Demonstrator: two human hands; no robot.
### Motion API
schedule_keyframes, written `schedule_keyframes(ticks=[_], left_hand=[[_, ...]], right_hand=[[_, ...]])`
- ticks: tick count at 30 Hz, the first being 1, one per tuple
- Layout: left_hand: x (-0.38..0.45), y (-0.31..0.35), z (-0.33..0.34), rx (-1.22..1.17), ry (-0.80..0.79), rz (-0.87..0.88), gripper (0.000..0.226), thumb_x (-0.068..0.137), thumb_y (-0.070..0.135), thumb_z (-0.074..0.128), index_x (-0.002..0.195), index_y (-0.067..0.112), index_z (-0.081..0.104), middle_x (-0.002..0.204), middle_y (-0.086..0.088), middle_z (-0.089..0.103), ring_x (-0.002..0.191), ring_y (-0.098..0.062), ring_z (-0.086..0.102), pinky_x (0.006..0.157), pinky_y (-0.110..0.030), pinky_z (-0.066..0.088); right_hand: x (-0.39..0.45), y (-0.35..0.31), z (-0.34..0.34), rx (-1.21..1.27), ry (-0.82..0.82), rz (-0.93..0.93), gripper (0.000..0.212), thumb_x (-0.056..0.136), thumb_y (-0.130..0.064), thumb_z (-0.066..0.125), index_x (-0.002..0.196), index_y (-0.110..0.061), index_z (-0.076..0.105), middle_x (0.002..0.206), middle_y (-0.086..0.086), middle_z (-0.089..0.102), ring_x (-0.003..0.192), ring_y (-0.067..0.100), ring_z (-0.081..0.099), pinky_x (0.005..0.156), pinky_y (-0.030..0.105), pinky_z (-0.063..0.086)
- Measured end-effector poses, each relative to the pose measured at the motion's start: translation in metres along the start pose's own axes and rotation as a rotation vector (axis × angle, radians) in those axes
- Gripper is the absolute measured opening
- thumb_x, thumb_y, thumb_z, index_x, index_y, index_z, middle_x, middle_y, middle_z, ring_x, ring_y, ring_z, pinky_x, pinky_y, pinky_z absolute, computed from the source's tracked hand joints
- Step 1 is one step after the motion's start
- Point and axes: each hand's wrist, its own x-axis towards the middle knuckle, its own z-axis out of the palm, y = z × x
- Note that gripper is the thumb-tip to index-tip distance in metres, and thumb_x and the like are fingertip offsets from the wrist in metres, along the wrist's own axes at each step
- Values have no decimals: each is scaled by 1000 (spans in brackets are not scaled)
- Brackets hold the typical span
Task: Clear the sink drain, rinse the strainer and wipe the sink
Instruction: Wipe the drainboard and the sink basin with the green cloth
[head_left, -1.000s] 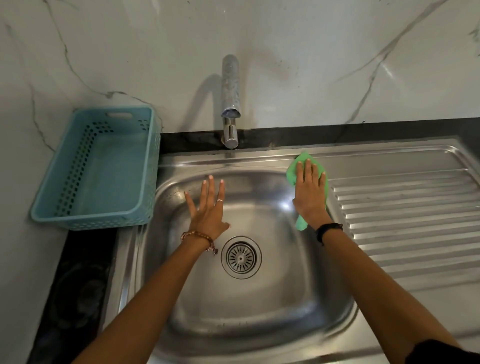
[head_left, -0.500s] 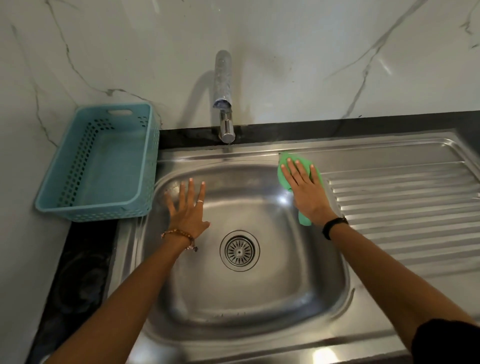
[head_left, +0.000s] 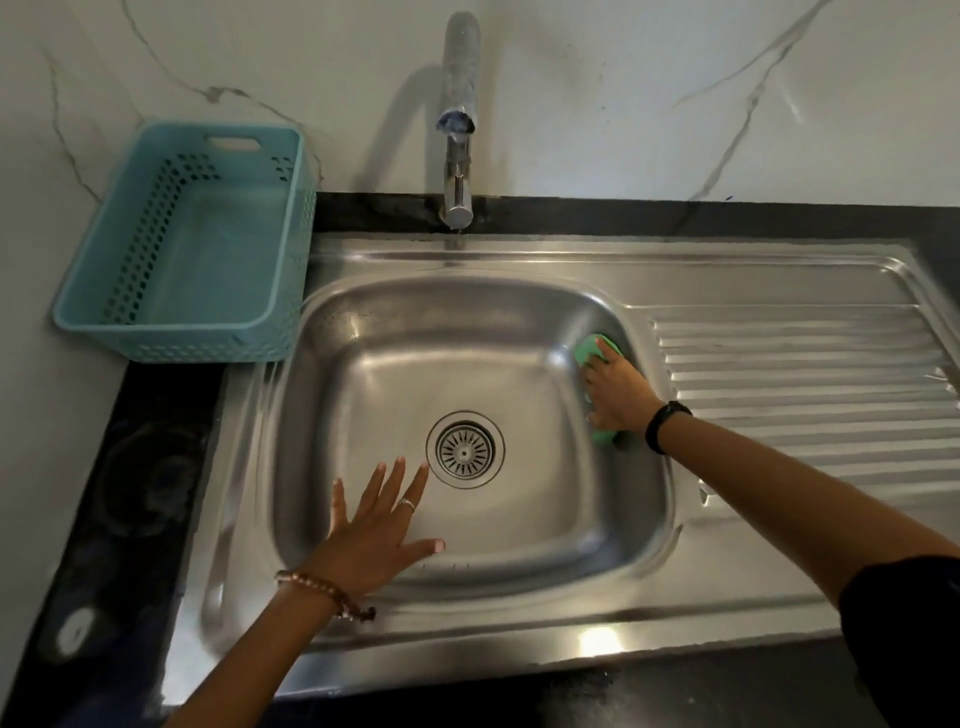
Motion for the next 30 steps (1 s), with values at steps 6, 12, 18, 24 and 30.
schedule_keyframes(ticks=[6,12,18,24,30], left_hand=[[-39,-12,8,-123,-152,51,133,23,101,-2,141,40,-18,152,10,-23,136,-3,-23,112,-49,-17],[-70,-25,19,-69,-120,91,138,22,100,-1,143,36,-13,154,8,-18,126,2,-27,113,-42,-17],[-83,-32,31,-110,4,108,135,23,99,-9,143,38,-11,153,9,-20,132,-1,-30,112,-37,-22],[-85,-37,38,-87,129,83,133,25,98,-13,143,36,-14,138,16,-30,128,-8,-38,106,-47,-27],[-87,-43,44,-65,282,0,127,31,97,-12,136,26,-27,138,5,-38,128,-15,-39,107,-47,-23]], right_hand=[[-28,-16,-2,37,-59,-121,48,87,-40,41,119,-10,61,125,14,55,120,30,46,111,45,24],[-57,-38,6,111,-83,-221,43,81,-41,43,101,-14,70,107,8,65,100,27,56,96,39,38],[-94,-61,-5,536,-389,-221,54,85,-56,37,112,-20,66,119,7,64,111,28,57,94,36,45],[-125,-79,-26,926,-379,-13,59,87,-57,39,83,-4,65,89,10,66,80,26,56,75,34,41],[-141,-98,-69,1088,-322,-31,45,99,-41,28,99,-6,56,111,17,60,100,32,55,81,35,38]])
